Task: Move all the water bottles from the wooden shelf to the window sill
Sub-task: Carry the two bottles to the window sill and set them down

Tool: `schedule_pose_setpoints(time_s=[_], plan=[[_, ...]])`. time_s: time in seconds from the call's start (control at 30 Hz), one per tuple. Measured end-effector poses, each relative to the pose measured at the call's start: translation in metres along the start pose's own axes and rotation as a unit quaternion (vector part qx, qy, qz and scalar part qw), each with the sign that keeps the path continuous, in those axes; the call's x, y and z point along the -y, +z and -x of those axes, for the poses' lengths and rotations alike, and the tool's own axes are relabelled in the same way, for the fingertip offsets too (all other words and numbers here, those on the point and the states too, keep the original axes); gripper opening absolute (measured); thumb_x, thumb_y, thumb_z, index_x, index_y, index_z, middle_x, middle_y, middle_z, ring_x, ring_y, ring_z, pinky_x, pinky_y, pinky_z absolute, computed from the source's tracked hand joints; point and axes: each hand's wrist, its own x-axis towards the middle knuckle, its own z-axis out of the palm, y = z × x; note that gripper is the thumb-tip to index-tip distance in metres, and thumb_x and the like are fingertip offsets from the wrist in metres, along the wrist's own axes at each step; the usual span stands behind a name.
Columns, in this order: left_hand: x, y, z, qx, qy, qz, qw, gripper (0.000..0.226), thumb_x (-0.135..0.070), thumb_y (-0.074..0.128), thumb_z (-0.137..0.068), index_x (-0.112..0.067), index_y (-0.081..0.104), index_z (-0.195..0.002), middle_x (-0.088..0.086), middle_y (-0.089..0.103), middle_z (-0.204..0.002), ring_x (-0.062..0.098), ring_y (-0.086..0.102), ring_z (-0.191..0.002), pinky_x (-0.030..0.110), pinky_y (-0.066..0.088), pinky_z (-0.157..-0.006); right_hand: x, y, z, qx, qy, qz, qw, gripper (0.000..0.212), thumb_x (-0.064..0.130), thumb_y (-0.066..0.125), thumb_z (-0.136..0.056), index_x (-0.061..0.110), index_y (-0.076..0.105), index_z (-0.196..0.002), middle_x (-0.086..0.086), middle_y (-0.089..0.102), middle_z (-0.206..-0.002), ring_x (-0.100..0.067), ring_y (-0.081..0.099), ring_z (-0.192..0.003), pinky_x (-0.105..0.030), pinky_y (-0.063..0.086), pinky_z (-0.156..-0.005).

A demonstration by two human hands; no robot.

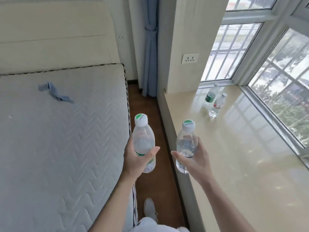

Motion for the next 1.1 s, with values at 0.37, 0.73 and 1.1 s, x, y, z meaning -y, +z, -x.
schedule_pose_setpoints(time_s=[0.37,0.73,1.1], plan=[[-0.004,0.006,-0.187,0.028,0.022,-0.011,0.999,0.084,-0.054,0.079,-0.055,-0.027,0.05,-0.129,-0.009,0.06,-0.112,0.011,0.059,-0.107,0.018,0.055,-0.084,0.016,0.052,-0.173,-0.043,0.023,-0.026,0.998,0.059,0.049,0.084,-0.059,0.032,0.057,-0.108,0.017,0.068,-0.093,-0.007,0.069,-0.086,-0.037,0.057,-0.081],[0.009,0.066,-0.34,0.048,0.029,-0.055,0.997,0.076,-0.058,0.078,-0.057,-0.05,0.042,-0.124,-0.019,0.055,-0.117,0.004,0.054,-0.113,0.02,0.051,-0.093,-0.01,0.07,-0.319,-0.044,0.031,-0.029,0.998,0.048,0.032,0.09,-0.07,0.032,0.057,-0.105,0.016,0.067,-0.093,-0.006,0.067,-0.087,-0.028,0.052,-0.077],[-0.027,0.193,-0.5,0.178,0.049,-0.061,0.981,0.064,-0.039,0.084,-0.063,-0.063,0.046,-0.108,-0.029,0.056,-0.104,-0.001,0.056,-0.104,0.018,0.049,-0.083,-0.04,0.025,-0.484,-0.14,0.097,-0.081,0.982,0.055,0.037,0.089,-0.068,0.031,0.058,-0.113,0.014,0.068,-0.1,0.002,0.065,-0.094,-0.018,0.047,-0.079]])
